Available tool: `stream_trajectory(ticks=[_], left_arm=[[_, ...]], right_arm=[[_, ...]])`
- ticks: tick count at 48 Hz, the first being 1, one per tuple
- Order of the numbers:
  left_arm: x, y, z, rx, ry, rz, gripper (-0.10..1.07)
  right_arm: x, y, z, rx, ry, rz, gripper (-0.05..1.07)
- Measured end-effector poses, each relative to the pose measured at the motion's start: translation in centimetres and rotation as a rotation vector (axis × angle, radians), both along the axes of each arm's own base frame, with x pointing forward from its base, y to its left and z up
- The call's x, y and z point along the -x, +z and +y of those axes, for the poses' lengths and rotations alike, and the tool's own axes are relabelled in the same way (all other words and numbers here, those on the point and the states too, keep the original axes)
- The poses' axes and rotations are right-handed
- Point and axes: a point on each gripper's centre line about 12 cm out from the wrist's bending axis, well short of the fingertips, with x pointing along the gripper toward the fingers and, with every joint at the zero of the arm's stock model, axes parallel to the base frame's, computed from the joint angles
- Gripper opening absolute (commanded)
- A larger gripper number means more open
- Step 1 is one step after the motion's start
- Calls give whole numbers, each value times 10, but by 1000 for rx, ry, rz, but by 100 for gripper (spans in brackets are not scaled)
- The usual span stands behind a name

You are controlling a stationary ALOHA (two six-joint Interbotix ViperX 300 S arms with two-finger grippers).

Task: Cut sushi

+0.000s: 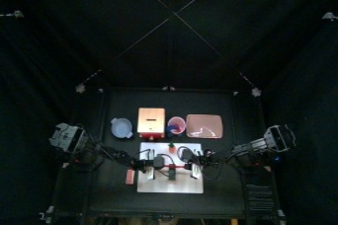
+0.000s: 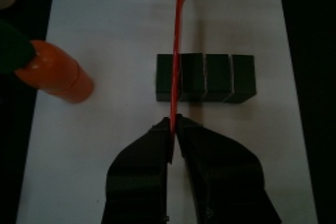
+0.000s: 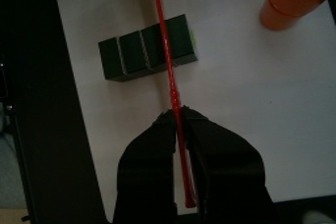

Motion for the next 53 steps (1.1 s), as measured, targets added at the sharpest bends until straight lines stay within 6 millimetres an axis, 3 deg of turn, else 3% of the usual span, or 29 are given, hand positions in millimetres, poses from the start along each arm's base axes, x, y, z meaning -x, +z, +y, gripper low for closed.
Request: stream_trajectory(ticks=[35, 44, 53], left_arm=[[1, 0, -6, 16, -1, 3, 52], [-2, -19, -8, 21, 10, 50, 52], [-2, -26, -8, 22, 23, 69, 52]], right_arm=[[-1, -6, 2, 4, 4, 18, 22], [-3, -22, 2, 12, 5, 60, 22], [-4, -24, 1, 15, 4, 66, 22]])
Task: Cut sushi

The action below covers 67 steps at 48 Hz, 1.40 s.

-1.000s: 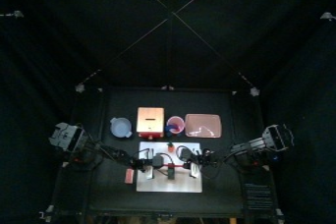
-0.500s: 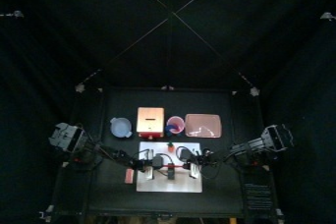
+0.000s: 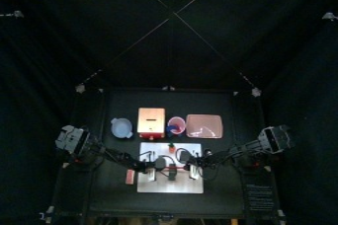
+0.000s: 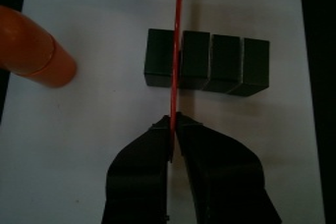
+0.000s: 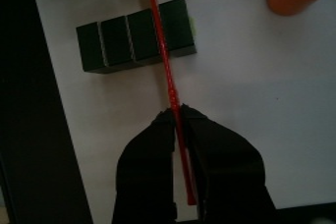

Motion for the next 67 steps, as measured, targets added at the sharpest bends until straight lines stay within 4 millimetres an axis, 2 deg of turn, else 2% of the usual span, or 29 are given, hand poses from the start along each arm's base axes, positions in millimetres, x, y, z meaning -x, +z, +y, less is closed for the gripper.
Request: stream_trajectory(ticks=[22, 31, 44, 55, 67], left_arm=[[-3, -17, -1, 21, 35, 43, 52], [-3, -13, 2, -8, 42, 33, 52], [-5, -7, 11, -60, 24, 13, 52], [-5, 7, 12, -59, 22, -21, 52], [-1, 43, 1, -34, -8, -110, 52]], right_arm=[[-4, -21, 3, -2, 3, 35, 22], [-4, -19, 0, 2, 0, 34, 22], [-2, -10, -15, 16, -36, 30, 22], [-2, -9, -15, 11, -40, 28, 22], [0, 11, 2, -13, -5, -26, 22]])
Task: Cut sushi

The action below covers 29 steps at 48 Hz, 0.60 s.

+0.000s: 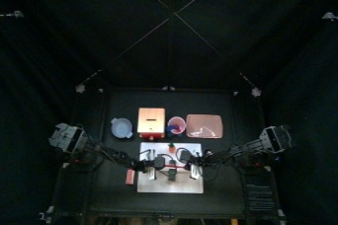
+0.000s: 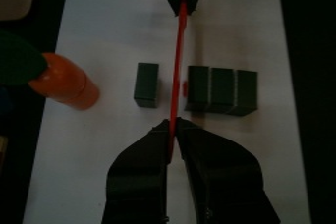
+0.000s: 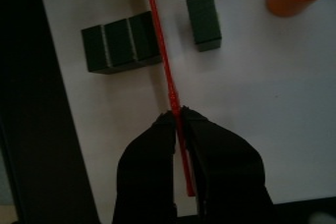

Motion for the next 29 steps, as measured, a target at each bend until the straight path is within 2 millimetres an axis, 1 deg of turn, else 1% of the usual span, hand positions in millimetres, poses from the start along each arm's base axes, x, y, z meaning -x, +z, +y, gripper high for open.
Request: stream_trajectory(ticks=[7, 17, 22, 29], left_arm=[[3, 5, -7, 8, -17, -11, 52], [5, 5, -15, 17, -30, -9, 52], [6, 2, -18, 33, -24, 3, 52], [7, -9, -19, 42, -14, 32, 52]], right_arm=[[2, 9, 7, -16, 12, -25, 22], [2, 10, 14, -32, 20, -29, 22], [2, 10, 17, -38, 25, -27, 22], [1, 6, 18, -41, 21, -19, 22]])
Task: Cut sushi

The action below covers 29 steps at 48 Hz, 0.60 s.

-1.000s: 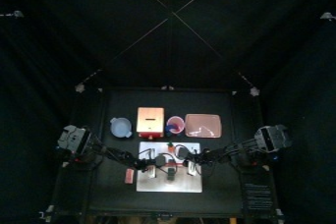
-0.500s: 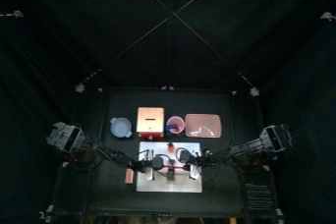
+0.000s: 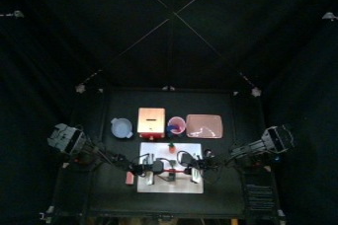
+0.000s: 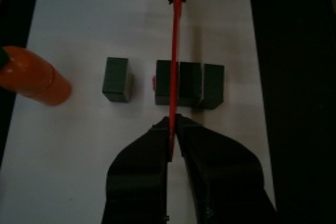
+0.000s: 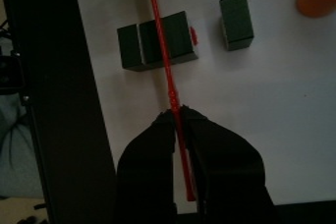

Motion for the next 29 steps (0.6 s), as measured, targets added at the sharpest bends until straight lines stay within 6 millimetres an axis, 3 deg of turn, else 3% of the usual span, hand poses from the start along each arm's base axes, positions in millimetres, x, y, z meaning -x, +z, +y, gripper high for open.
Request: stream_trajectory(ticks=[29], left_arm=[[0, -24, -2, 18, 19, 64, 52]], right_arm=[[-6, -13, 3, 4, 2, 32, 22]])
